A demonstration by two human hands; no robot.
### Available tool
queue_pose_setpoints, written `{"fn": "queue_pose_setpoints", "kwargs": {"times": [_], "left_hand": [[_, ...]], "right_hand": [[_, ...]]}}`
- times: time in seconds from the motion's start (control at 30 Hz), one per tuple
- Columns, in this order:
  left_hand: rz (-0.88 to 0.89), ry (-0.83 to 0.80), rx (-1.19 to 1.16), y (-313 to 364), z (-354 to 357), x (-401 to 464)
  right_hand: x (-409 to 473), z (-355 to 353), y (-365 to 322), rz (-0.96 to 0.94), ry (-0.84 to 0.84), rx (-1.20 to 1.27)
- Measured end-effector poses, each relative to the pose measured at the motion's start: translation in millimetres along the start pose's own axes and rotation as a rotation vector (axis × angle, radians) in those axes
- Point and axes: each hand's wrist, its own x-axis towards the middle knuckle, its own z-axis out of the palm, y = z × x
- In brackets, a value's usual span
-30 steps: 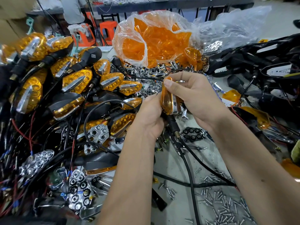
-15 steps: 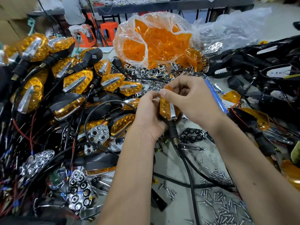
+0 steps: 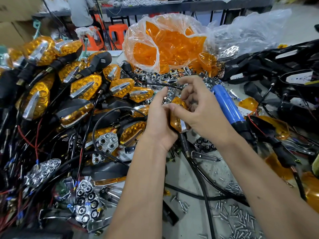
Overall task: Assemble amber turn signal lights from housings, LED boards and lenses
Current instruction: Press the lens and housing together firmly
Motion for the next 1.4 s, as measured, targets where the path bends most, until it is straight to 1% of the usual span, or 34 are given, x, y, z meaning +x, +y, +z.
{"fn": "queue_pose_setpoints", "kwargs": {"times": [0.1, 0.17, 0.27, 0.37, 0.47, 0.6, 0.73, 0.93, 1.03, 1.1, 1.17, 1.27, 1.33, 1.4], "left_hand": [[0.018, -0.010, 0.016, 0, 0, -1], [0.047, 0.034, 0.051, 1, 1, -2], [0.134, 0.142, 0.092, -2, 4, 0], [0.211, 0.169, 0.068, -2, 8, -1], [0.264, 0.186, 0.070, -2, 6, 1], [0.322, 0.224, 0.127, -5, 7, 4], [0.366, 0.253, 0.099, -7, 7, 6], [0.439, 0.251, 0.107, -8, 11, 3], [0.454, 0.234, 0.027, -6, 9, 3], [0.468, 0.242, -0.023, -3, 5, 3], [0.469, 0.251, -0.016, -2, 2, 4], [0.439, 0.272, 0.010, -2, -1, 5], [0.472, 0.328, 0.038, 1, -1, 5], [0.516, 0.319, -0.004, 7, -1, 5]], "right_hand": [[0, -1, 0, 0.026, -0.016, -0.015], [1, -1, -1, 0.065, -0.010, -0.014], [3, -3, 0, 0.155, 0.009, 0.005], [4, -2, 0, 0.266, 0.001, -0.030], [4, -2, -1, 0.312, -0.034, -0.004], [5, -6, -3, 0.287, -0.089, 0.035], [3, -6, -5, 0.295, -0.160, 0.124], [1, -6, -6, 0.321, -0.174, 0.250], [0, -9, -10, 0.318, -0.220, 0.290], [0, -9, -14, 0.308, -0.263, 0.270], [0, -8, -16, 0.289, -0.286, 0.237], [1, -9, -16, 0.219, -0.264, 0.129], [0, -11, -15, 0.145, -0.234, -0.001], [-1, -11, -16, 0.078, -0.223, -0.066]]}}
